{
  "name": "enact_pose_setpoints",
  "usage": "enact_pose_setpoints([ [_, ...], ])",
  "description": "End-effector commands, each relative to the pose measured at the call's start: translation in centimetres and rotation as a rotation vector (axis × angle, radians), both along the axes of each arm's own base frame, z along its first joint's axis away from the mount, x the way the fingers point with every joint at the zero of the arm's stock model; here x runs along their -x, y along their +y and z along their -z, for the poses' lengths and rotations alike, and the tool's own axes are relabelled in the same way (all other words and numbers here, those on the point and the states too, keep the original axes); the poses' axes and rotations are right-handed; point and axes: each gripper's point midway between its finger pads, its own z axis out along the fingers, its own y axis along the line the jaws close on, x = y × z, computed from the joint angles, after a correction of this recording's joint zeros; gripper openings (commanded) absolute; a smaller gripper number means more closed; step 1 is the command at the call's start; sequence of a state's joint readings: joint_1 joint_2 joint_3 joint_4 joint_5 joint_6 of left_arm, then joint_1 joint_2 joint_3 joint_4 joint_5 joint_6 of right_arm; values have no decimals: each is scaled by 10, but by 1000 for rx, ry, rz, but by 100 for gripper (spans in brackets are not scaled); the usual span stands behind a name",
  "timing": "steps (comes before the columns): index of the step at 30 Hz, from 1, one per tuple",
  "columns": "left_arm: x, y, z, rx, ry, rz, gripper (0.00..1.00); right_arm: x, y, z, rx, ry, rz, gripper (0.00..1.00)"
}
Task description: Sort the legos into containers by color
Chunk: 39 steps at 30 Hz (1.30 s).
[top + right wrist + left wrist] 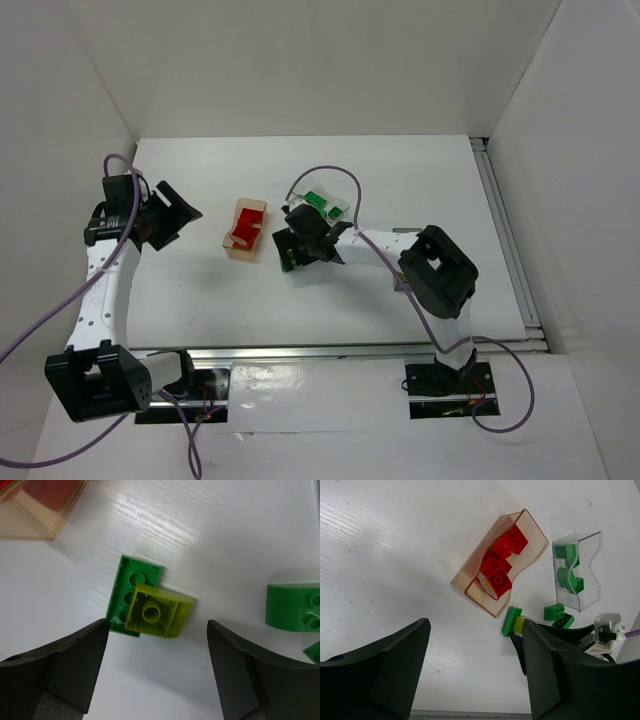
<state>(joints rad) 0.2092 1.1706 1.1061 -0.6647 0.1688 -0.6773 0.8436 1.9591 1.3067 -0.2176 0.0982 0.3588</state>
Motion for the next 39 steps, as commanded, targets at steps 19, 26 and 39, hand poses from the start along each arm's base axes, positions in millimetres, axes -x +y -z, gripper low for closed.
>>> enact_pose_setpoints([
  [19,-4,-5,-10,-8,-35,76,82,-11,12,-13,82,-316,-657,88],
  [26,-5,-3,-7,-13,-24,68,82,-22,12,-6,125,-331,-644,67],
  [39,-6,-12,3,-10,-19,129,82,-15,19,-12,56,-264,-597,12],
])
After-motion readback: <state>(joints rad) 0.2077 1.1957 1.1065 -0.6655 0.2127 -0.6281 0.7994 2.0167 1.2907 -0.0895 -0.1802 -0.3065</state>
